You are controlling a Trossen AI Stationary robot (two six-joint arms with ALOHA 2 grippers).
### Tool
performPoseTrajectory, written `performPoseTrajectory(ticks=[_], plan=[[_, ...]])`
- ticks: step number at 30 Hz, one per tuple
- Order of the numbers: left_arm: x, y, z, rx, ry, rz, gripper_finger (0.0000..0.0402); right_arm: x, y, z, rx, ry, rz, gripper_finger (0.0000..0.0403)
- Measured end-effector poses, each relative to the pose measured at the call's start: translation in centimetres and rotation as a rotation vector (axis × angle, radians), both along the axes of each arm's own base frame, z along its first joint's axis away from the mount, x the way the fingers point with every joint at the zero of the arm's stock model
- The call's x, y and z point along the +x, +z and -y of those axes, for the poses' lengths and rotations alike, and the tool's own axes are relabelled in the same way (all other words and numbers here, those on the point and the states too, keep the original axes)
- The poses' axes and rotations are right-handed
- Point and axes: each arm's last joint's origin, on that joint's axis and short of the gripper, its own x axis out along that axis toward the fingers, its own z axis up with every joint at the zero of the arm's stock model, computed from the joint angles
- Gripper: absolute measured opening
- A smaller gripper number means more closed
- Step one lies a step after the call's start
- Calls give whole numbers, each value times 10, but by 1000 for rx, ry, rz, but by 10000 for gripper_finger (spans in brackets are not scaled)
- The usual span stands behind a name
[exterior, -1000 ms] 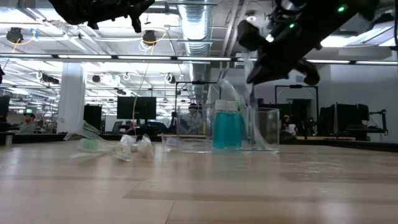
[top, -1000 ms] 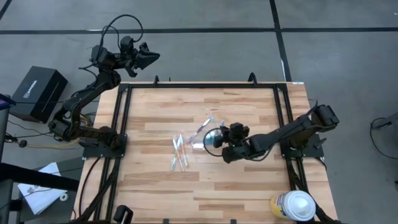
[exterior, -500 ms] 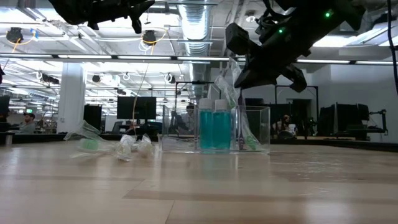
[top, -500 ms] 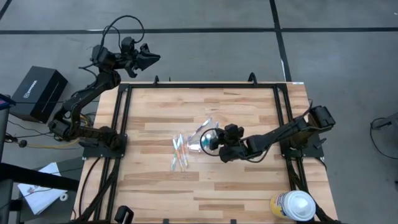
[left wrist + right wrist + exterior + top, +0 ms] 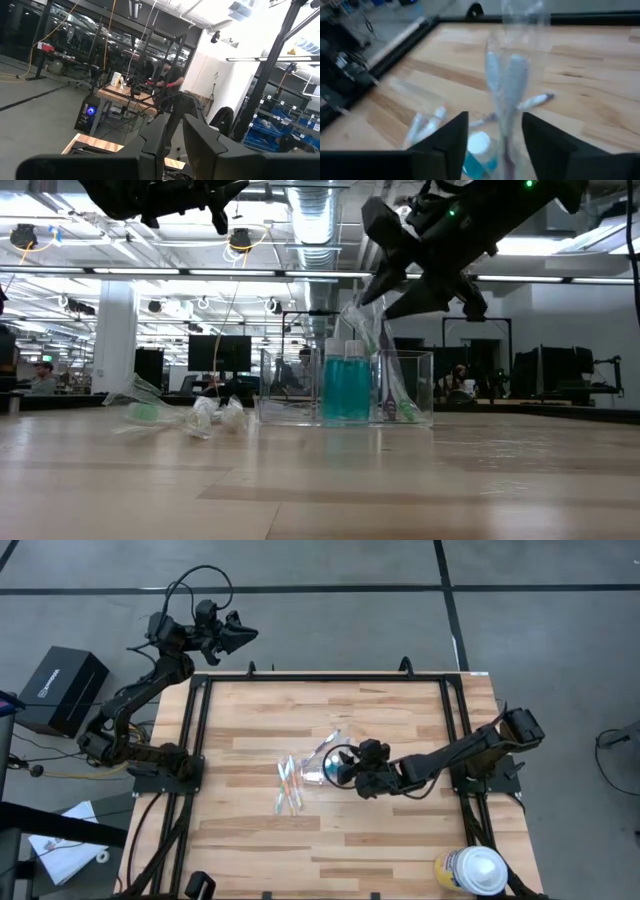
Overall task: Pick & Place toothbrushing station
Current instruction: Put the purple toothbrush into the transparent organizer, then put the orange toothbrush into the transparent organizer
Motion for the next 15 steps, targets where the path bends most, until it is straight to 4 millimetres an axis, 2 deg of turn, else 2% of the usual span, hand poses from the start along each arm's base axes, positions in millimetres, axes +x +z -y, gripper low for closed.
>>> performPoseTrajectory(ticks=[4,8,12,15], plan=[[0,0,0,-1,-1,0,60,-6,5,4,10,8,-38,218],[0,0,0,-1,-1,0,60,-14,15,6,4,9,-48,241],[0,0,0,-1,-2,-1,60,-24,38,10,-41,19,-10,241],[0,-1,1,1,-34,-23,60,-35,67,14,-107,16,60,235]])
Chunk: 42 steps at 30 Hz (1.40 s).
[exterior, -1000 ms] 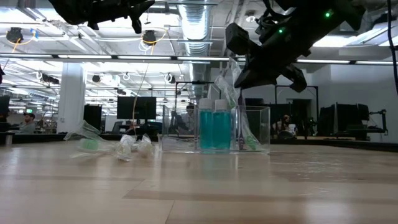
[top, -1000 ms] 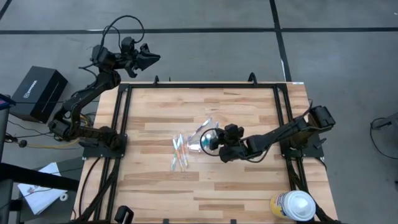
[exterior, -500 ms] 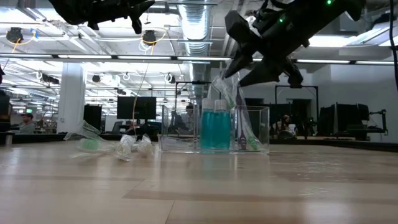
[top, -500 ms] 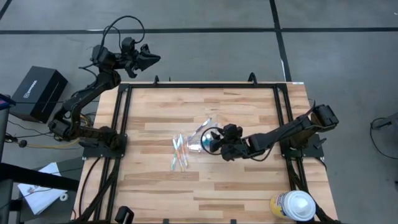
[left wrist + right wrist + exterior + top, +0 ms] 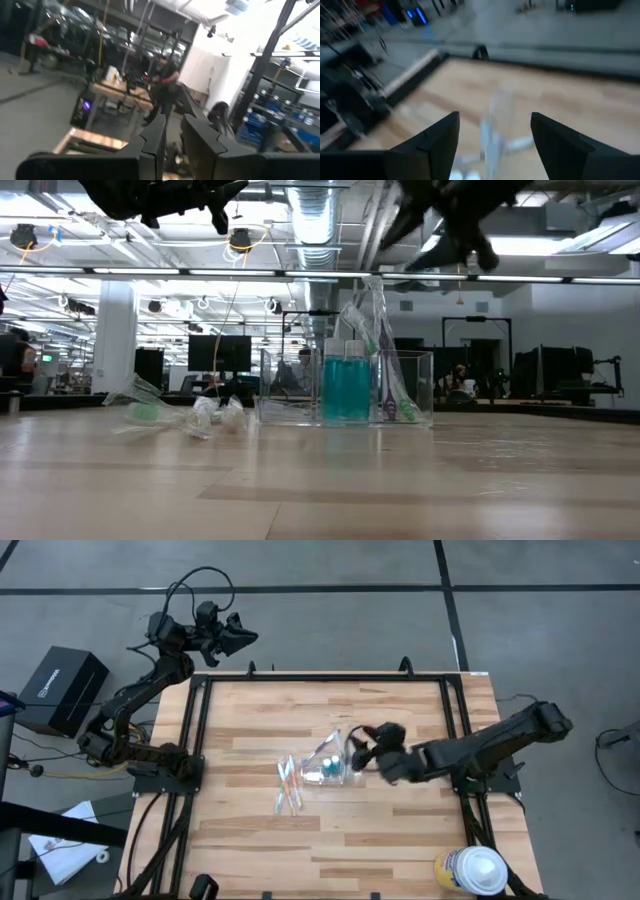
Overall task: Pick & Place toothbrushing station
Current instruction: Put the orange toothbrush into the transparent organizer
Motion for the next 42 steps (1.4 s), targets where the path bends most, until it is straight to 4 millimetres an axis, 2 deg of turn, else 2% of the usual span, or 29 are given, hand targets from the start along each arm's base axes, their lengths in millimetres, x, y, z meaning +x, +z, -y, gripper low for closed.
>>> performPoseTrajectory(ticks=[5,11,15,19,22,27,34,38,42], plan=[[3,-15,-4,-79,-44,-104,60,-28,58,15,-136,34,119,220],[8,-40,-7,-187,-26,-229,60,-74,141,36,-377,25,215,204],[16,-72,0,-280,-14,-338,60,-99,186,48,-531,6,188,196],[27,-107,16,-378,-57,-432,70,-111,218,57,-658,9,123,188],[39,-130,35,-438,-123,-501,84,-115,231,64,-699,16,47,183],[59,-165,74,-517,-207,-632,113,-117,240,80,-695,69,-57,176],[75,-191,121,-535,-253,-777,132,-133,259,94,-724,140,-53,170],[79,-201,137,-476,-170,-836,129,-136,262,101,-753,163,-53,171],[75,-213,144,-516,-32,-949,133,-138,261,105,-730,193,-32,169]])
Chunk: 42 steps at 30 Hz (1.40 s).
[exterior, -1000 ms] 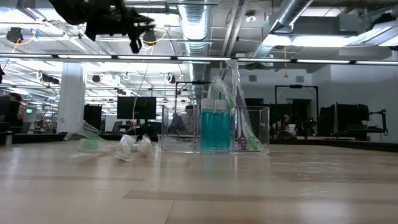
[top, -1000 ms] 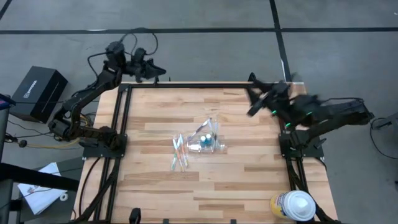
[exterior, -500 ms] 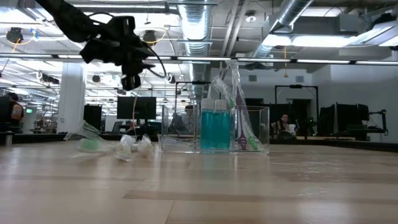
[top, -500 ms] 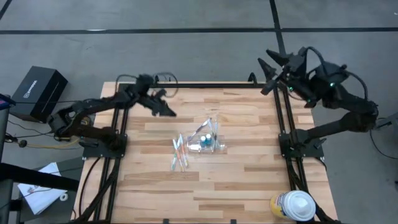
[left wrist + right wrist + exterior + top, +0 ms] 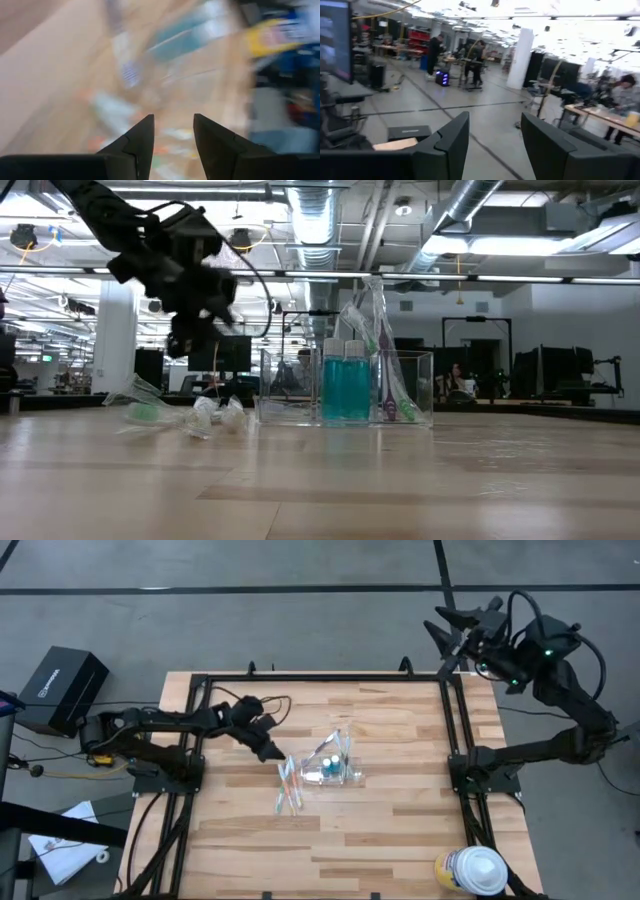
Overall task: Pick & Place toothbrushing station
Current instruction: Put the orange toothbrush into the transparent organizer
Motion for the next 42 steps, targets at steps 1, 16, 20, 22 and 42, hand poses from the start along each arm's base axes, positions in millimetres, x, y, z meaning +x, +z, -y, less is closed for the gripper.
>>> performPoseTrajectory(ticks=[1,16,20,22,42], plan=[[-3,-4,1,8,27,-56,136,1,-1,1,8,14,-4,168],[-17,-18,-8,60,157,-192,157,30,-10,6,89,150,-14,164],[-24,-28,-3,-3,125,-215,155,35,-9,1,93,190,-4,161],[-28,-34,0,-24,128,-238,153,37,-9,0,91,202,0,160],[-14,-51,-5,-81,144,-173,150,44,-5,0,73,213,52,149]])
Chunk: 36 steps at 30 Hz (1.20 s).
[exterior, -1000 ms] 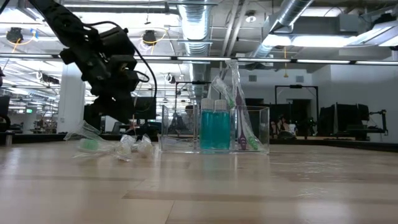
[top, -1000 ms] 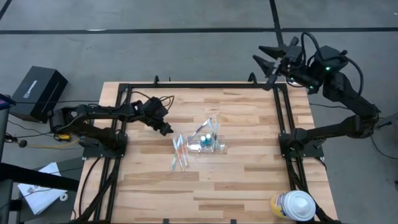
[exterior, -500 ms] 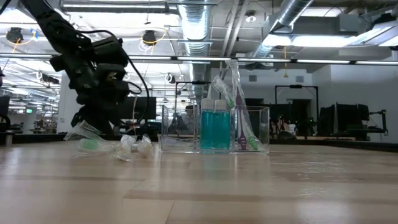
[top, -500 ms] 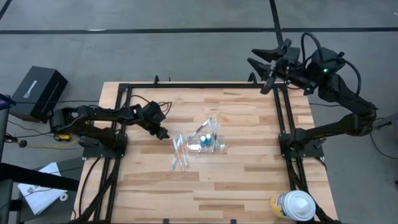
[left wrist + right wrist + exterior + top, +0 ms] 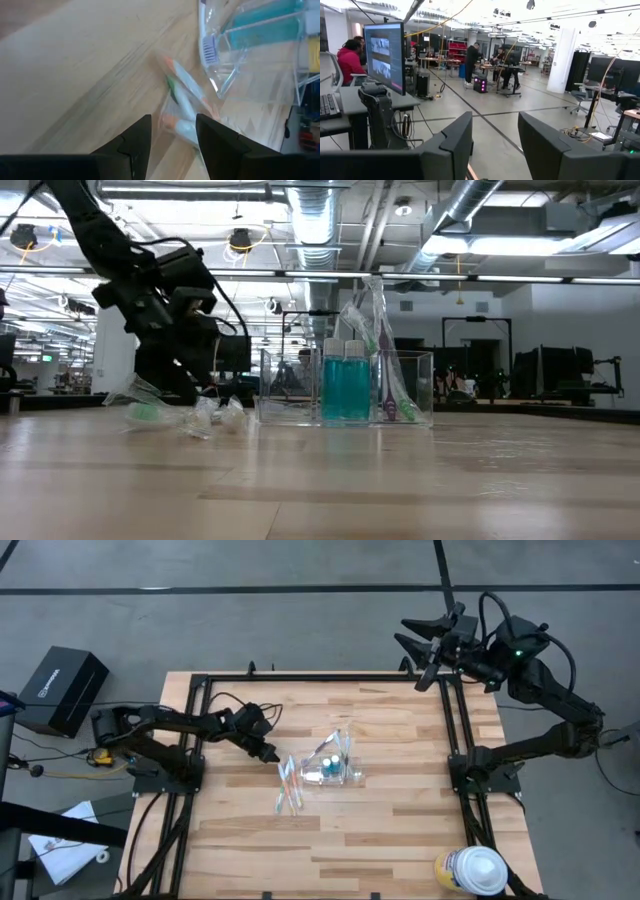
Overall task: Pick & Place toothbrushing station
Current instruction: Put the orange toothbrush into the transparent organizer
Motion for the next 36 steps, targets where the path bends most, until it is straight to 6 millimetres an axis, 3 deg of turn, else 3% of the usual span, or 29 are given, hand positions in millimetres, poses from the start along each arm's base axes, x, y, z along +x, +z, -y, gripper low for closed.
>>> performPoseTrajectory(ticks=[10,17,21,28,36], plan=[[8,-16,-3,-66,-18,13,150,0,1,0,-3,-1,11,150],[9,-16,-2,-85,-45,25,145,-1,3,0,-7,-1,28,150],[9,-16,-2,-91,-53,35,115,-1,3,0,-7,-4,28,150],[7,-14,-6,-142,-74,71,14,-1,4,0,-10,-4,37,150],[4,-10,-15,-197,-89,140,1,-1,4,0,-11,-4,40,150]])
